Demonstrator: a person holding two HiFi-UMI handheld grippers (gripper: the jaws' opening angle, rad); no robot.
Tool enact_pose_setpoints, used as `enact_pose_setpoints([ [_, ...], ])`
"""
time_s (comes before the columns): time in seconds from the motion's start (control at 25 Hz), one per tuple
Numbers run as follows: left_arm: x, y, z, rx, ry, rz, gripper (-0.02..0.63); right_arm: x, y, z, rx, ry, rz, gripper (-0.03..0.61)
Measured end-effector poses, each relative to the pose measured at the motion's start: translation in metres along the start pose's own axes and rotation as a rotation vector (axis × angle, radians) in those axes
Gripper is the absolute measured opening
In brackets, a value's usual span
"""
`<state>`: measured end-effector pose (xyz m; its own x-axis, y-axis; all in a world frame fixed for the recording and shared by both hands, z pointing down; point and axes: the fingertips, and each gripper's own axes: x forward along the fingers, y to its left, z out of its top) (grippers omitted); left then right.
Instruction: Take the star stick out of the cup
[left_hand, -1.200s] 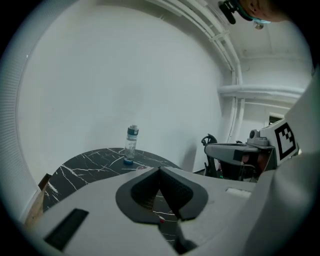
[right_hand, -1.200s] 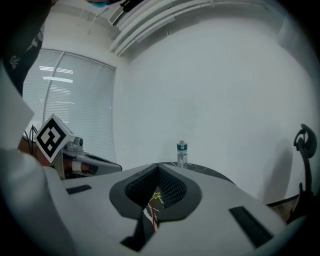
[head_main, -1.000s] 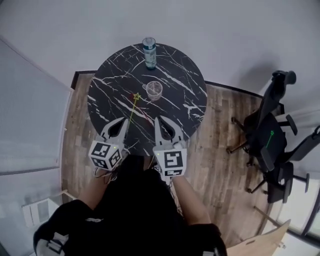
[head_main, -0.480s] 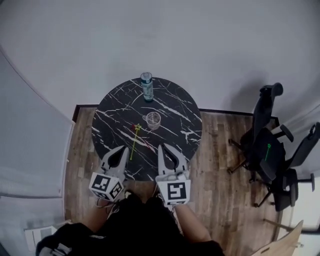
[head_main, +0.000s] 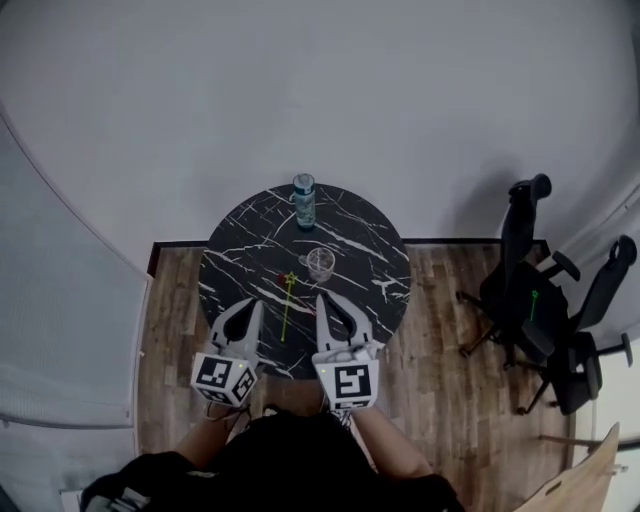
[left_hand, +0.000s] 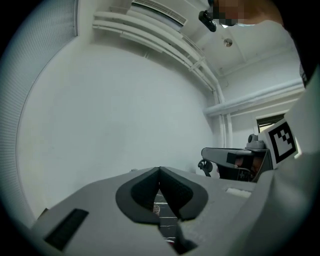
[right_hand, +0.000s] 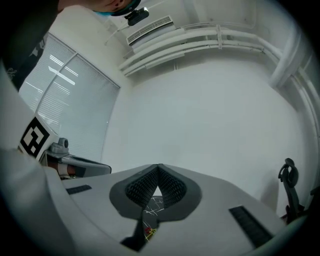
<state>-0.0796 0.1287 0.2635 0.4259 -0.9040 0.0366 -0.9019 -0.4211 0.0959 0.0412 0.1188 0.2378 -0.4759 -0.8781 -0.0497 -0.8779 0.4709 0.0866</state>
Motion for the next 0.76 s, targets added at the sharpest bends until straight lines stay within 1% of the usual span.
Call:
enact_pose_setpoints([
  [0.16,-0.003,0.009,0.009,0.085,-0.006,-0.014,-0.002,0.003,0.008,0.009,-0.032,-0.014,-0.019,-0.005],
  [0.24,-0.002,0.016,0.013,0.105,-0.009,-0.011,-0.002,0.003,0.007,0.01,-0.044,-0.014,-0.034,-0.005],
  [0.36,-0.002,0.019,0.019,0.096,-0.031,-0.021,-0.002,0.002,0.005,0.011,-0.054,-0.012,-0.054,-0.005],
  [0.56,0.001,0.011,0.016,0.061,-0.036,-0.046,-0.002,0.001,0.002,0.013,-0.058,-0.021,-0.066,-0.005],
  [0.76,0.006,0.013,0.025,0.082,-0.064,-0.061,-0.002,0.006,-0.001,0.022,-0.066,-0.055,-0.078,-0.005],
])
